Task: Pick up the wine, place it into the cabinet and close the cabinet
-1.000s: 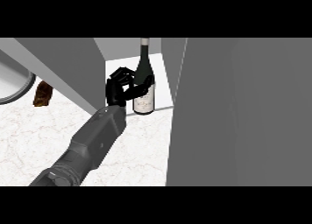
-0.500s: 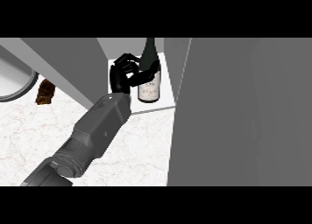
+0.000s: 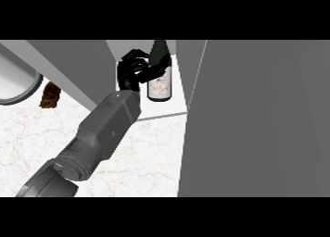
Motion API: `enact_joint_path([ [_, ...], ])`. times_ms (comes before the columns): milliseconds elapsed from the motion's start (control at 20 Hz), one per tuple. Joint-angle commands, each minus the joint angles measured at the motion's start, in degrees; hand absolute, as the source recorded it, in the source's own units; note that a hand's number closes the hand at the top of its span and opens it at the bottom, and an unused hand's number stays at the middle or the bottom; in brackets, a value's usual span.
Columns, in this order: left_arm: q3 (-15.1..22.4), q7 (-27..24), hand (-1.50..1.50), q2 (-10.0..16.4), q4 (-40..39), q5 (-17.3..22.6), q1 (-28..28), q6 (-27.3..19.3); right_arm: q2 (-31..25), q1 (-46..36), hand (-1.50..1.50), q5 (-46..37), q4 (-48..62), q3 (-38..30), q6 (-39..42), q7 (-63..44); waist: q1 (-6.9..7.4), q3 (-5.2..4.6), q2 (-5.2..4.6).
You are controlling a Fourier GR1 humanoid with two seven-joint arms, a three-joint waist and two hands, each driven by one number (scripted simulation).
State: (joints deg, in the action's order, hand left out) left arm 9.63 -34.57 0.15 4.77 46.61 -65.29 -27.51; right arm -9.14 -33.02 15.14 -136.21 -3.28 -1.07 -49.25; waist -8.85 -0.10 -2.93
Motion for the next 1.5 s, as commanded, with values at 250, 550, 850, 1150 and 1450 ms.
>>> enact_joint_path([
  [250, 2.8, -0.4, 1.5, 1.8, -3.8, -3.5, -2.0, -3.6, -0.1, 0.1, -1.5, 1.8, -0.2, -0.9, 0.2, -0.6, 0.15, 0.04, -0.38],
  [550, 7.4, 0.1, 1.5, 4.0, -4.7, -8.3, -1.4, -11.0, 0.2, 1.3, -1.5, 1.3, -1.2, -0.6, 0.7, 0.4, -0.04, 0.09, -0.39],
  [850, 9.0, 1.5, 1.5, 6.6, -4.8, -10.0, 1.0, -14.7, 0.9, 1.1, -1.5, 2.0, -1.3, -0.4, 1.0, 1.5, -0.8, 0.03, -1.25],
  [1150, 11.0, 2.9, 1.5, 7.6, -4.7, -12.2, 3.1, -15.8, 0.2, 0.9, -1.5, 1.8, -1.2, 0.3, 2.0, 1.1, -0.45, -0.04, -1.23],
  [1450, 10.9, 4.8, -1.5, 7.2, -4.7, -12.3, 2.0, -12.7, 0.9, 1.1, -1.5, 1.9, -1.9, 0.8, 1.8, 1.3, -1.18, -0.1, -1.19],
])
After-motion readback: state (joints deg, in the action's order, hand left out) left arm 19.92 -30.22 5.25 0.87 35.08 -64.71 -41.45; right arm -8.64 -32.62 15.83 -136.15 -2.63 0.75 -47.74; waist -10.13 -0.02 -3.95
